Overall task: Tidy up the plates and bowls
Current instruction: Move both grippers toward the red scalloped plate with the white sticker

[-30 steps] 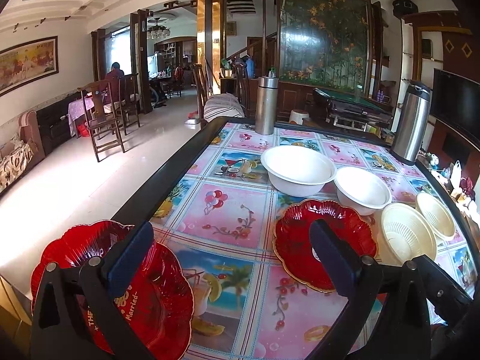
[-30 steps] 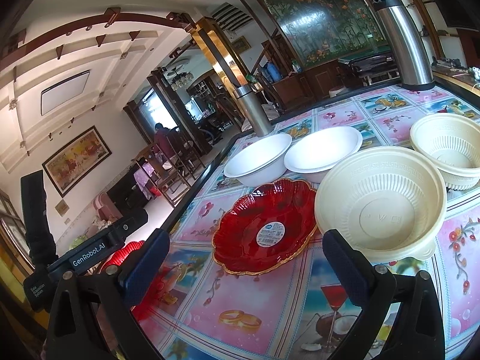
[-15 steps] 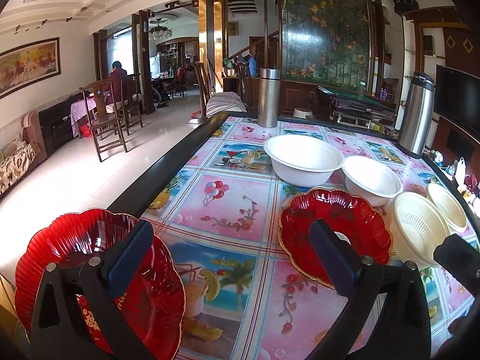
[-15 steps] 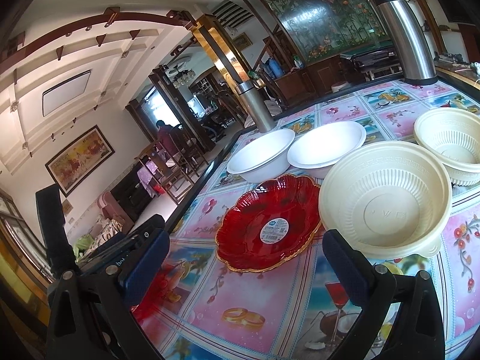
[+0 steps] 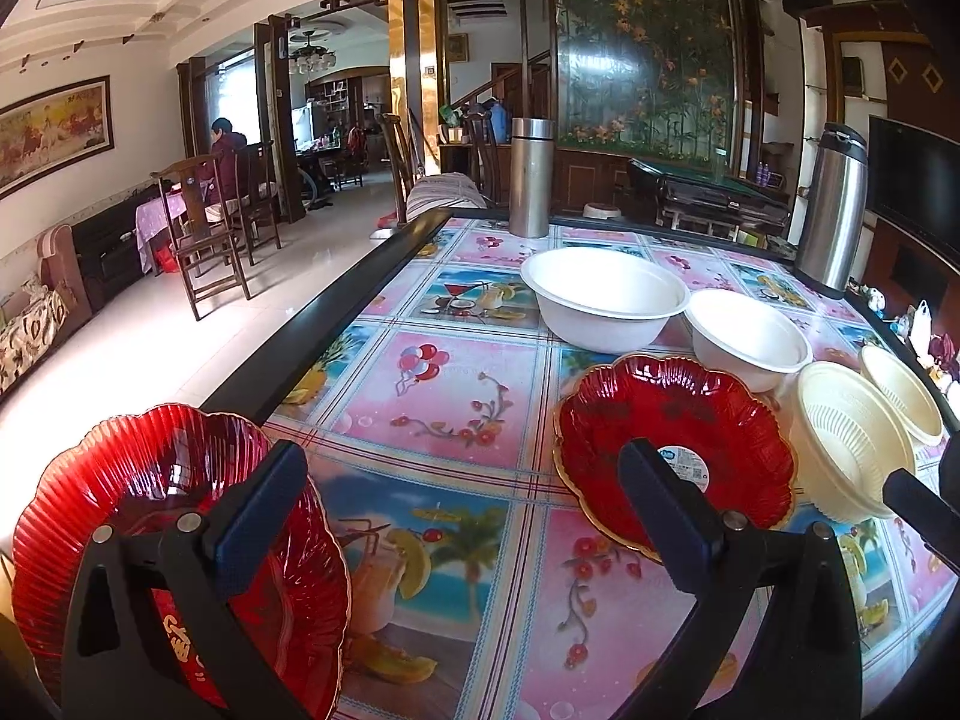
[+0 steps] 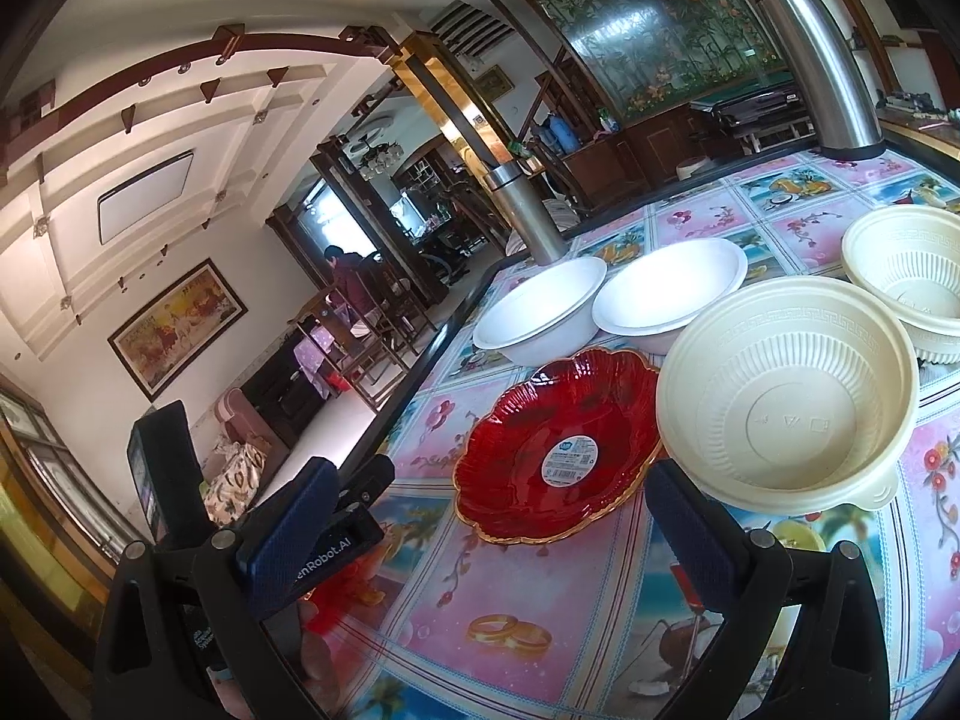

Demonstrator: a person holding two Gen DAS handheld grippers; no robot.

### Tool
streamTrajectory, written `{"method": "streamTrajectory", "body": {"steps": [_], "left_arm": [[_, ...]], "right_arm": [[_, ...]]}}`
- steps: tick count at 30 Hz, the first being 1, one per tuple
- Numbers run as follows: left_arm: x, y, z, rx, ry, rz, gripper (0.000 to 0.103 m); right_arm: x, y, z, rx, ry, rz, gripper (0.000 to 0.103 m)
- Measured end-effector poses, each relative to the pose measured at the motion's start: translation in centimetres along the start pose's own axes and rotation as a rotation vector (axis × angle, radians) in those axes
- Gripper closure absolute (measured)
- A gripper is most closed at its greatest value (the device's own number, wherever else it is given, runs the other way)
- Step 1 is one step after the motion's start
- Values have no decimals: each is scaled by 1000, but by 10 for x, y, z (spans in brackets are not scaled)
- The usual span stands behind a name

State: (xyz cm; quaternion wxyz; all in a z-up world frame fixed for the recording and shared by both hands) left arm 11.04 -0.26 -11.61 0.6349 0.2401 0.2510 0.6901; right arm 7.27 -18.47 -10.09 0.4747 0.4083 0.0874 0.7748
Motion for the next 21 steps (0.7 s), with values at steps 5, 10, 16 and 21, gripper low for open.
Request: {"method": "streamTrajectory", "body": {"steps": [5, 10, 16, 21], "left_arm": [[0, -4, -2, 14, 2, 0, 0], [0, -6, -3, 18, -1, -3, 0], [-1, -7, -4, 25, -5, -1, 0], [-1, -8, -4, 26, -6, -1, 0]], "right_arm": [[3, -3, -1, 24, -30, 59, 1], [4, -8, -4, 48, -48, 81, 1], [4, -9, -5, 58, -63, 95, 1], [3, -10, -5, 65, -67, 93, 1]]}}
Point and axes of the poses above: each gripper's, at about its wrist camera, not at the fingertips, and y roughly against the way its jaws point, x to its left, z to its top, the point moved 8 cm from there along -y, roughly the way its jaws point, and after that the axes turned 8 degrees about x, right-handed, at the moved point
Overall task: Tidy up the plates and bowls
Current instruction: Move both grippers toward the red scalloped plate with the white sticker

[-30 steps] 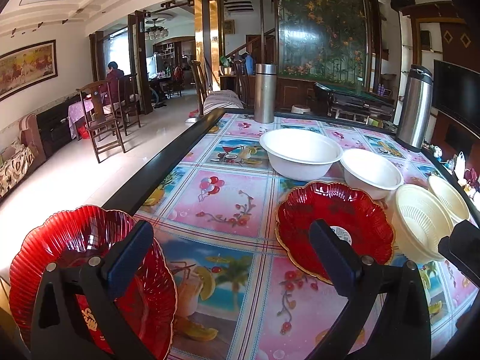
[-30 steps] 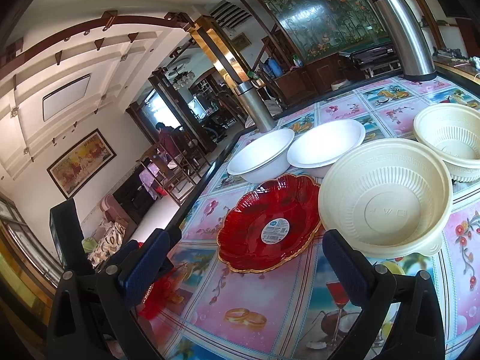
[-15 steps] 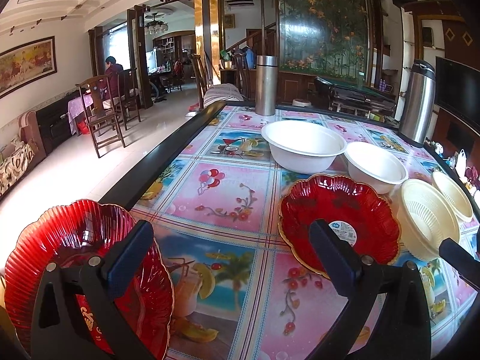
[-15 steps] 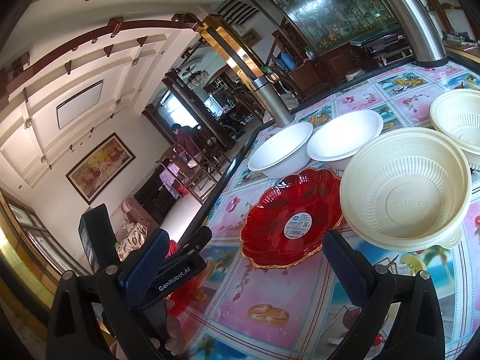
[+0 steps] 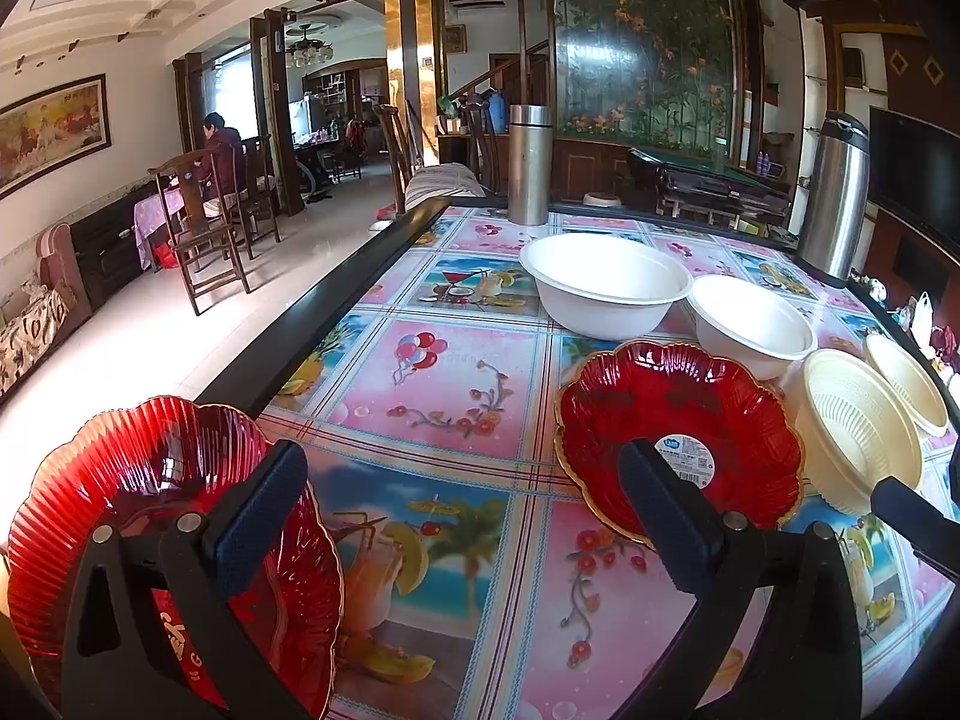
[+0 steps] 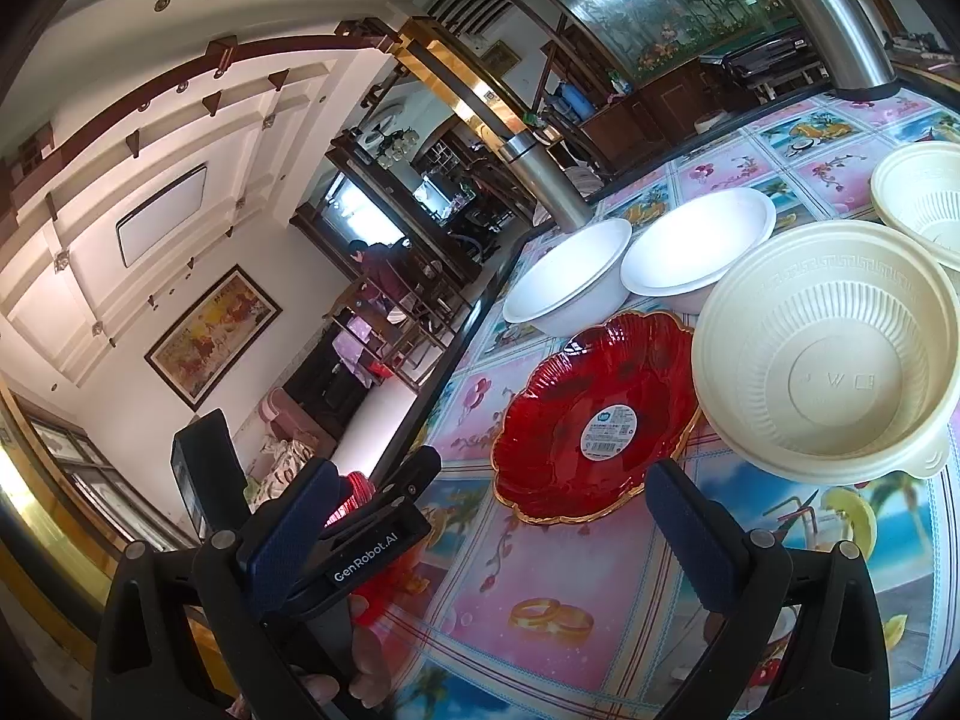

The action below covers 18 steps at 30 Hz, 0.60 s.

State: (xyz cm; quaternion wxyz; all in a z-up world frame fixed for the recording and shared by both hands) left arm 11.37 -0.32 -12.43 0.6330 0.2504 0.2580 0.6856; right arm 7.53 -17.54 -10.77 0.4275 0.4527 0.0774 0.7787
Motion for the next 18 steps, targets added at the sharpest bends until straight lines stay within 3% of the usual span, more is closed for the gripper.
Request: {"method": "streamTrajectory", "body": {"steps": [14, 18], "left_arm": [[-1, -1, -2, 8, 0, -4, 0], [-2, -7, -3, 56, 4, -10, 0]], "right_arm": [[-5, -6, -2, 17, -26, 2, 1], [-11, -8, 0, 21, -61, 23, 1]]}}
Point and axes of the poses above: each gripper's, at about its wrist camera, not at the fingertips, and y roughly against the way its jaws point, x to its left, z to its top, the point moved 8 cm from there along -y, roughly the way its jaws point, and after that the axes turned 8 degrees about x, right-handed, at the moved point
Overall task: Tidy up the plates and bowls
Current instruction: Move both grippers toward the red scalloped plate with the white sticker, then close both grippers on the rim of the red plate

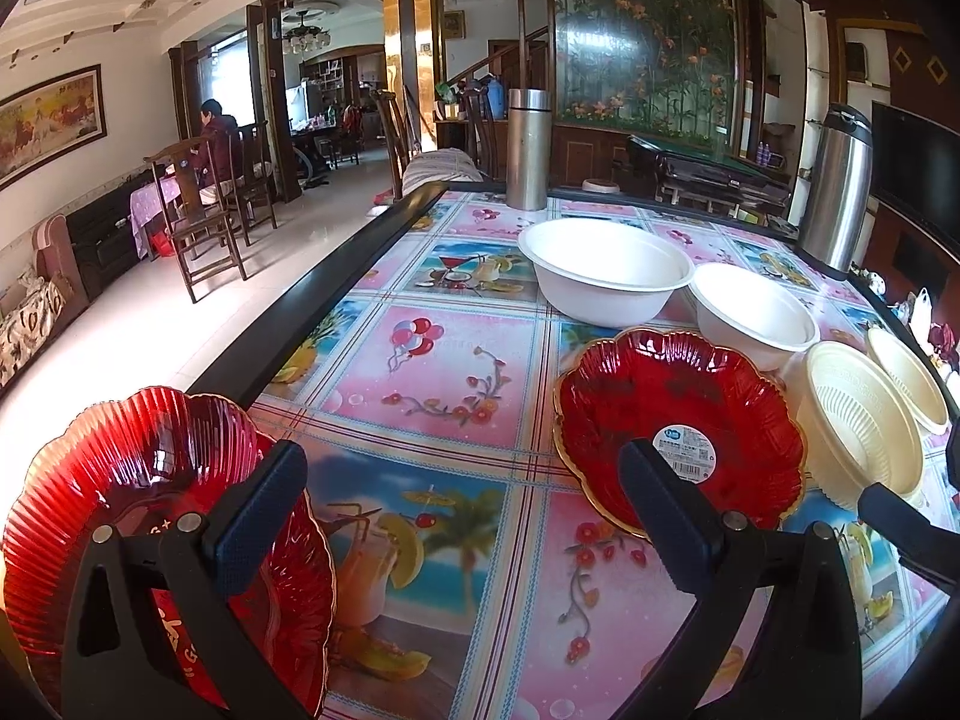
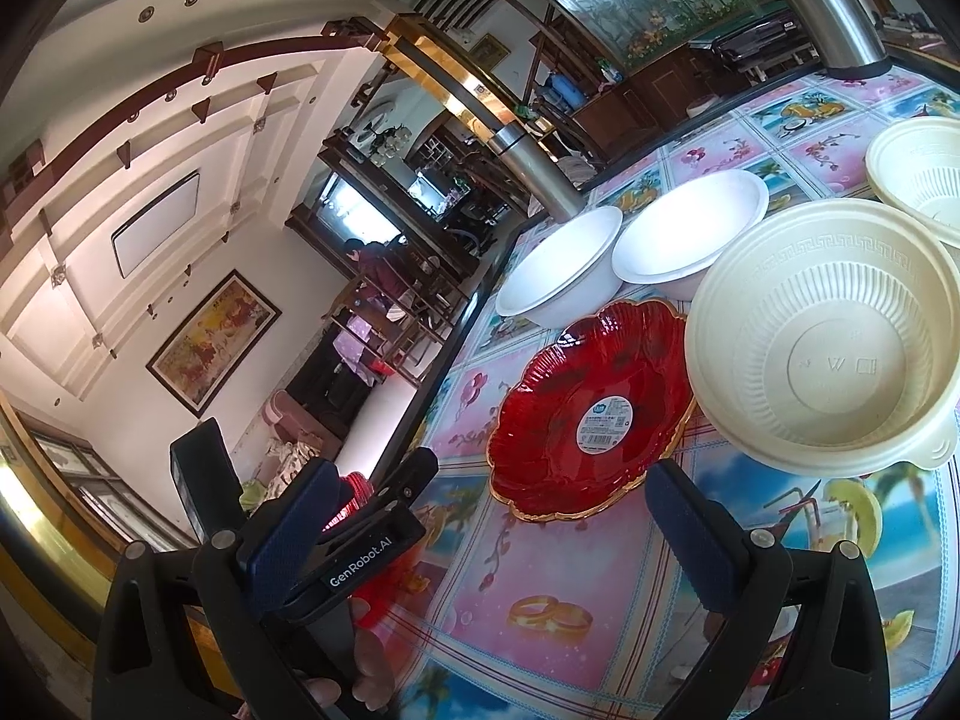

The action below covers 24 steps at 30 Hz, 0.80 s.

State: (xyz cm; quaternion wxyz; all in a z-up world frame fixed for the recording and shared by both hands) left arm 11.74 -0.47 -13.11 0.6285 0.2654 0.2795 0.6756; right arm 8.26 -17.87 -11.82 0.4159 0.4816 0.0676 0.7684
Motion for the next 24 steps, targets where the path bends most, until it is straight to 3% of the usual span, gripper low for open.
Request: {"method": "streamTrajectory", "body": {"steps": [7, 12, 15, 21, 24], "left_arm": [[-8, -9, 25, 193, -1, -30, 0], [-6, -33, 35, 422, 64, -115, 0], [-3, -48, 38, 504, 92, -166, 0], [-17, -73, 28, 682, 94, -292, 0], [-21, -80, 21, 723, 95, -284, 0]], "right_arm": [[-12, 5, 8, -26, -102, 69, 1], [-25, 3, 12, -16, -233, 155, 1], [-30, -2, 14, -11, -296, 194, 1], [-47, -19, 10, 24, -378, 120, 1], [-55, -23, 10, 30, -397, 96, 2]]}}
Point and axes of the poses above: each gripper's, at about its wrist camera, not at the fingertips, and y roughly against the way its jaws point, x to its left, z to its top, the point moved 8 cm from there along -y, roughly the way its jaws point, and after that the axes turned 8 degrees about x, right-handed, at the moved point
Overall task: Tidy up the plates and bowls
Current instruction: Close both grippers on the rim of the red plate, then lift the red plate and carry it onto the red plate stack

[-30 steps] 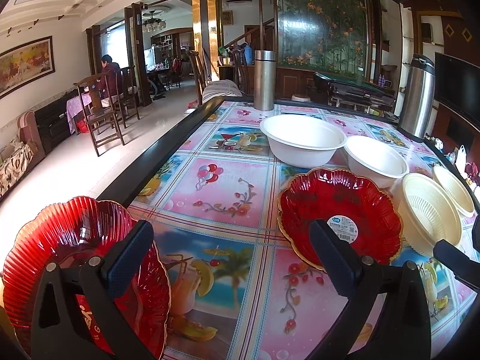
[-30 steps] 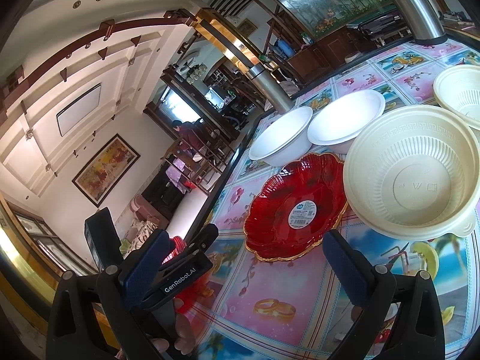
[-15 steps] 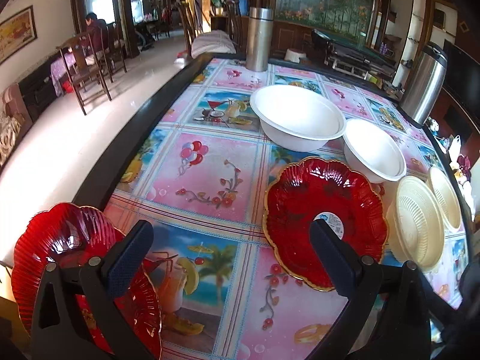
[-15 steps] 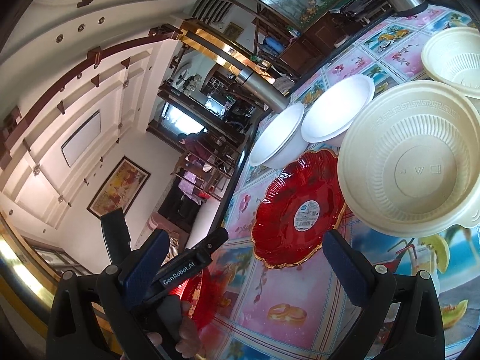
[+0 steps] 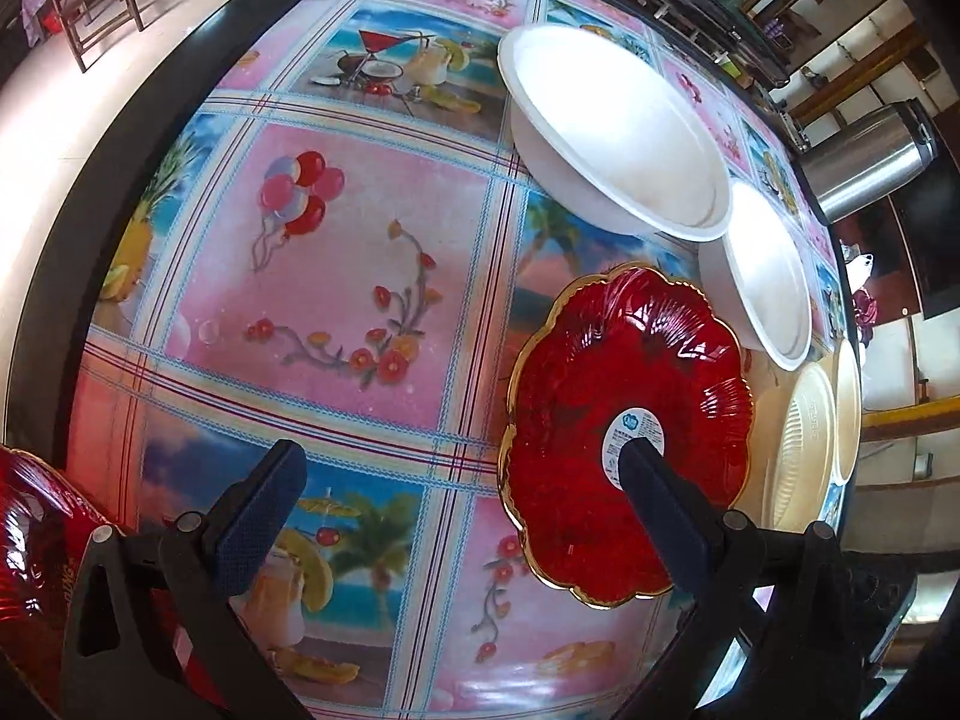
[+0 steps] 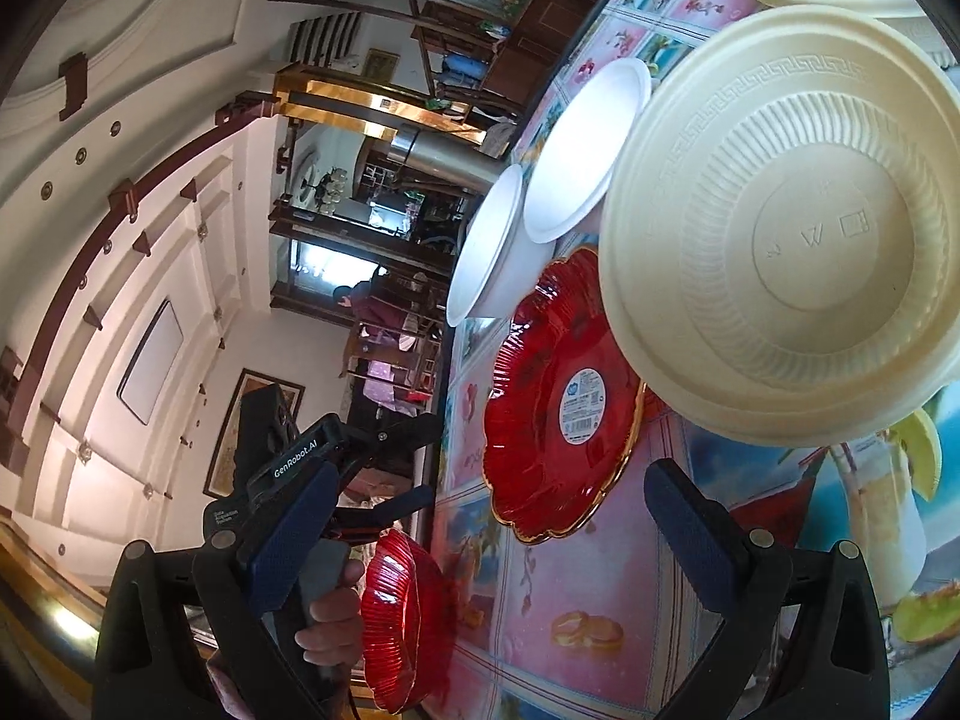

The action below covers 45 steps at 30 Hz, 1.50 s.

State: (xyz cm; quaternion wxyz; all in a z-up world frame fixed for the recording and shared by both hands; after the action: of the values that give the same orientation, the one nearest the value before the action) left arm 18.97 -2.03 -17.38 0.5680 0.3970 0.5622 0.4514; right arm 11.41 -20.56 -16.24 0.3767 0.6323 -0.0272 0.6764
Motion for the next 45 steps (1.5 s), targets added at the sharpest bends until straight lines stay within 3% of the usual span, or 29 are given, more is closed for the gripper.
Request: {"method": "streamTrajectory", "body": {"steps": [3, 9, 12, 14, 15, 17, 22, 34, 38, 45], "left_arm": [[-4, -6, -1, 33, 0, -47, 0], [-10, -1, -5, 0, 10, -110, 3], [-12, -3, -8, 1, -1, -120, 20], [-12, -8, -9, 9, -8, -114, 48], [-12, -7, -8, -8, -17, -94, 52], [-12, -10, -9, 12, -14, -120, 74], [-6, -14, -4, -8, 4, -108, 90], [1, -10, -9, -45, 7, -96, 95], [0, -10, -10, -65, 10, -103, 95], [5, -8, -21, -86, 37, -114, 96]], "right_arm": [[-5, -1, 4, -7, -19, -6, 5], [-14, -8, 6, -1, -40, -34, 21], [-14, -10, 4, 4, -31, -48, 32], [-16, -13, 3, 13, -35, -50, 39], [-16, -13, 4, 15, -39, -52, 40], [-18, -14, 4, 16, -47, -59, 42], [-19, -10, 7, -2, -56, -67, 45], [-30, -18, 7, 20, -80, -91, 71], [-37, -18, 6, 14, -86, -142, 91], [-37, -21, 9, 7, -61, -153, 93]]}}
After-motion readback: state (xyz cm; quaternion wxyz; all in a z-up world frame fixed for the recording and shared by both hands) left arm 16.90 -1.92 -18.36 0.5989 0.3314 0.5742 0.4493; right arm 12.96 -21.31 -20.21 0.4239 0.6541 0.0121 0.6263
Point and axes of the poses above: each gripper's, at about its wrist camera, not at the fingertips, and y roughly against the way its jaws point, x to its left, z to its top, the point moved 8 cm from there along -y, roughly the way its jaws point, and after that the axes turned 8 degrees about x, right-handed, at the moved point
